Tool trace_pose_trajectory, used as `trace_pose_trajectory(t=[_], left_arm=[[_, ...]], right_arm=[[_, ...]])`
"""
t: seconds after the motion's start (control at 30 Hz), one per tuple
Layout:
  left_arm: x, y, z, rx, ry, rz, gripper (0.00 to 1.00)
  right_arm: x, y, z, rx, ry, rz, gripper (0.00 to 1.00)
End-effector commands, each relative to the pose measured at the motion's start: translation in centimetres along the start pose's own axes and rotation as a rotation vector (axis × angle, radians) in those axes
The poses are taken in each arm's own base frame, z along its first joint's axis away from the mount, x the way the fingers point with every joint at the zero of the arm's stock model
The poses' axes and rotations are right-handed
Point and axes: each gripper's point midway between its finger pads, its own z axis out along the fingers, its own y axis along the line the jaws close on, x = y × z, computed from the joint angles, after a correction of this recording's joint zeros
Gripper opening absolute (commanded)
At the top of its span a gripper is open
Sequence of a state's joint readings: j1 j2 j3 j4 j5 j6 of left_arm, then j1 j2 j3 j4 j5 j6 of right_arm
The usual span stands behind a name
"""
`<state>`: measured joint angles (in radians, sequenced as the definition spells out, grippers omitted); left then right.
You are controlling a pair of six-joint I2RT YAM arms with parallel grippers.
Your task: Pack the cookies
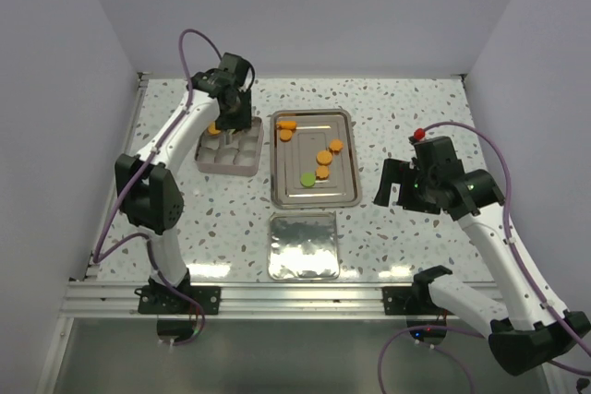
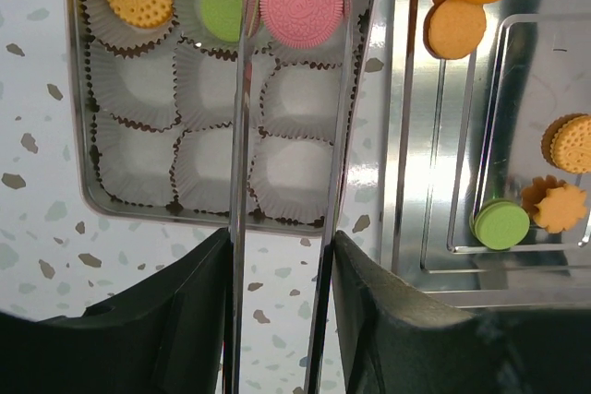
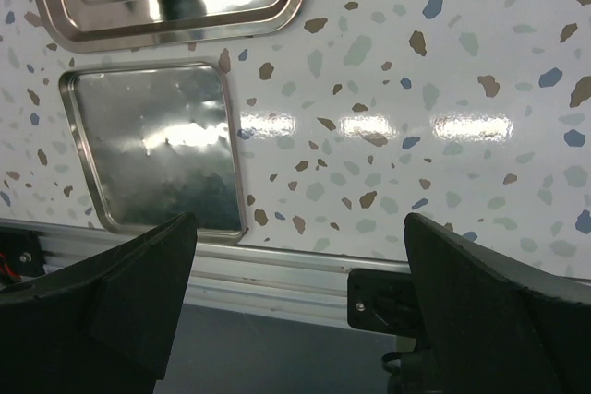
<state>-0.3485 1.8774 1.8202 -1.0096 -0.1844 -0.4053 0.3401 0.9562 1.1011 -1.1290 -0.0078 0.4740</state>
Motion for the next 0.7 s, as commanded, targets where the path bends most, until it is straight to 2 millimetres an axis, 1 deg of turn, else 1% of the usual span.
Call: trace_pose_trajectory(t=[0.0, 0.27, 0.5, 0.57, 0.6, 0.67], left_arm=[[-1.3, -1.2, 0.3, 0.037, -0.041, -0.005, 0.50], [-1.3, -2.0, 1.0, 0.053, -0.039, -0.004, 0.54], [-1.5, -2.3, 0.8, 0.062, -0.045, -0.007, 0.54], [-2.1, -2.4, 0.2, 0.069, -0.061, -0.012, 0.54], [-2.1, -2.4, 0.0, 0.067, -0.059, -0.010, 0.54], [-3.0, -2.6, -1.1, 0.074, -0.089, -0.013, 0.54]], right_arm=[[-1.3, 0.2, -0.5, 0.002, -0.048, -0.017, 0.98], [-1.4, 0.1, -0.5, 0.008, -0.050, -0.021, 0.98], [-1.4, 0.1, -0.6, 0.008, -0.049, -0.024, 0.98], [-1.4, 0.0, -0.6, 0.011, -0.049, -0.023, 0.98], [-1.3, 0.0, -0.5, 0.012, -0.046, -0.024, 0.98], [-1.4, 0.0, -0.6, 0.012, -0.050, -0.024, 0.98]])
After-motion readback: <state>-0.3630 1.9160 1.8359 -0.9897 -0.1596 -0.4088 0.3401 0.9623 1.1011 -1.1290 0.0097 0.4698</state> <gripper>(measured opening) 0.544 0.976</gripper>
